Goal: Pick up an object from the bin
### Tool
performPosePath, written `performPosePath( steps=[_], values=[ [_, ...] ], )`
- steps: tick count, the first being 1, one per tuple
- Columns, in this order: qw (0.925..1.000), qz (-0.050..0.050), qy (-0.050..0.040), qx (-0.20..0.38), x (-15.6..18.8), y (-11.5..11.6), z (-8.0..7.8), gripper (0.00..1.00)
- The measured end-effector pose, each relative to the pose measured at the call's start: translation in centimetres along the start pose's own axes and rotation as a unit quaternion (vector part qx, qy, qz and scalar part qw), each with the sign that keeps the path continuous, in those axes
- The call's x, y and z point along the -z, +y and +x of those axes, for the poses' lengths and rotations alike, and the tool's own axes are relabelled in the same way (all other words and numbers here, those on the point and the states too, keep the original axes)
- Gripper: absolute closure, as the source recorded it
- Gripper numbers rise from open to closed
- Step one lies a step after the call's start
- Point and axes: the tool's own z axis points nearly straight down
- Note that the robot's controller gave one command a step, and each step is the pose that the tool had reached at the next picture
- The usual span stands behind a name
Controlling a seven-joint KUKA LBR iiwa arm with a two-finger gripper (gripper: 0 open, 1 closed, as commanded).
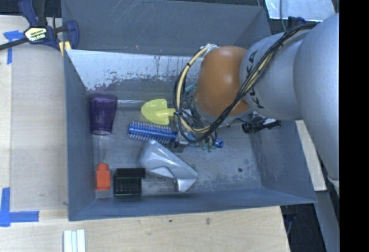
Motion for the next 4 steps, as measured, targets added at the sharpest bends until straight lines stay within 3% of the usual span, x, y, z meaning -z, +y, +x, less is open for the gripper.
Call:
performPosePath(
  steps=[1,2,3,4],
  values=[
    [0.9999,0.001,0.0027,0.014,5.3,0.0,0.2,1.00],
    [0.9997,-0.002,-0.0080,0.024,6.4,0.6,-2.7,1.00],
    [0.9996,0.002,0.0064,0.026,5.8,0.5,-1.3,1.00],
    [0.9994,-0.002,-0.0078,0.035,18.5,1.6,-2.4,1.00]
  ],
)
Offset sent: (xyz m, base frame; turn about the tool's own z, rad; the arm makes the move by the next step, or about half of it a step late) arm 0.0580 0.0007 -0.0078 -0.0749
